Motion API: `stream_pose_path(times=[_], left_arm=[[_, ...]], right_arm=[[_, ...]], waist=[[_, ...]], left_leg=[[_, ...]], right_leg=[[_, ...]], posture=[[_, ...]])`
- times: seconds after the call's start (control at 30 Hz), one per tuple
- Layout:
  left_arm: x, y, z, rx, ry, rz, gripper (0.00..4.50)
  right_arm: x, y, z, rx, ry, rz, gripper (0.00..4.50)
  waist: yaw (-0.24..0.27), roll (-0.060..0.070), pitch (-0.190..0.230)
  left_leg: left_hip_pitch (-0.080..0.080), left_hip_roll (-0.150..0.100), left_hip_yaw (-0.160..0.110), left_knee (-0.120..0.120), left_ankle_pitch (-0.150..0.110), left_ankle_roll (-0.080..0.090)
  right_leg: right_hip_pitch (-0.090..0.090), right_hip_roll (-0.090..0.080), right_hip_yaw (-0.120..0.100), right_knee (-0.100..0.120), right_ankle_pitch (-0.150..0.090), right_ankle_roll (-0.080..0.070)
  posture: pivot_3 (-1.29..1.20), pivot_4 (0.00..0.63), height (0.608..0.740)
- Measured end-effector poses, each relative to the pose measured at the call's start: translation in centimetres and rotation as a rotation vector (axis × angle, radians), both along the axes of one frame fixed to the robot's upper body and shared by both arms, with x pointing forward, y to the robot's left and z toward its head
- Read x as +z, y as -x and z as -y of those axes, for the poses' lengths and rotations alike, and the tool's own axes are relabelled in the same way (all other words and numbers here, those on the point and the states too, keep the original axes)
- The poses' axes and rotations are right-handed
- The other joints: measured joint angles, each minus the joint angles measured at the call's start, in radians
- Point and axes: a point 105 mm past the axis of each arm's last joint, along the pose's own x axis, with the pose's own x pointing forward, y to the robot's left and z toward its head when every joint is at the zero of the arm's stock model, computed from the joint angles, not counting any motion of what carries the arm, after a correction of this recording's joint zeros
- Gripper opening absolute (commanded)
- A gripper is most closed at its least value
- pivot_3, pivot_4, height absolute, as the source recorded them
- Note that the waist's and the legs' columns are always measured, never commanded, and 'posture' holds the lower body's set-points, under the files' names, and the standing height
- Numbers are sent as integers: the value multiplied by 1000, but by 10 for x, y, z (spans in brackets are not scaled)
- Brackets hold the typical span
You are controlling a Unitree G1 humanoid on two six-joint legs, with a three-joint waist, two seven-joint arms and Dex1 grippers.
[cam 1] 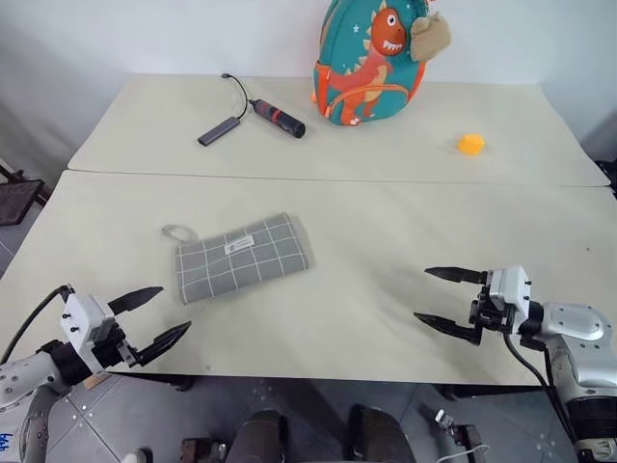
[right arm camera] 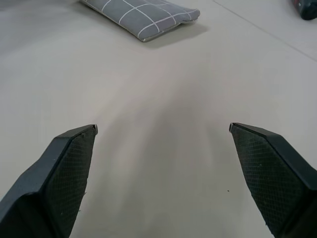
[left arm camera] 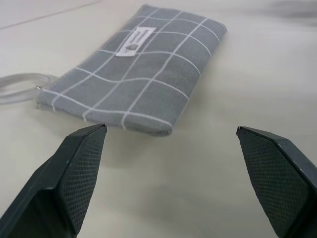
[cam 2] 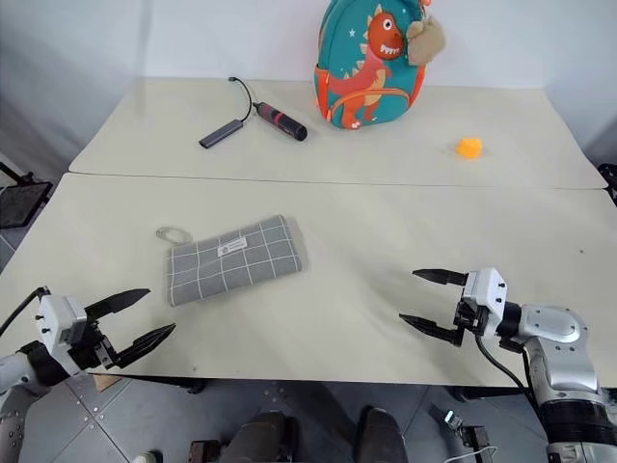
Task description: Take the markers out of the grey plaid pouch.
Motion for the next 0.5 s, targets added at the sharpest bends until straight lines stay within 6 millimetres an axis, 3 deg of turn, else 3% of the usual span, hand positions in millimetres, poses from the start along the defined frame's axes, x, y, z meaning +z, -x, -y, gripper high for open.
stream_pose_path(times=[0.17, 0.2, 0.37, 0.5], left_arm=[[5, 0, -1, 3, 11, 26, 4482], [5, 2, -1, 9, 36, 7, 4497], [10, 16, -12, 56, 271, -179, 4500], [14, 25, -28, 148, 578, -409, 4500]], right_arm=[[-1, 1, -3, 16, 1, -14, 4500], [1, 1, -4, 20, 1, -11, 4311], [12, 5, -33, 98, -78, -35, 2873], [23, 4, -91, 198, -103, -19, 1472]], waist=[[-1, 0, 0], [-1, 0, 0], [-13, 0, 0], [-27, 1, 0]], left_leg=[[0, 0, 0, 0, 0, 0], [0, 1, 0, 0, 0, 0], [0, 5, -1, 0, 0, 0], [2, 5, -1, 0, 0, -1]], right_leg=[[0, 0, 0, 0, 0, 0], [0, 0, 0, 0, 0, 0], [0, 0, 0, 1, 0, 0], [0, 0, 1, 3, 0, -1]], posture=[[0, 150, 740], [0, 150, 740], [0, 150, 740], [0, 150, 740]])
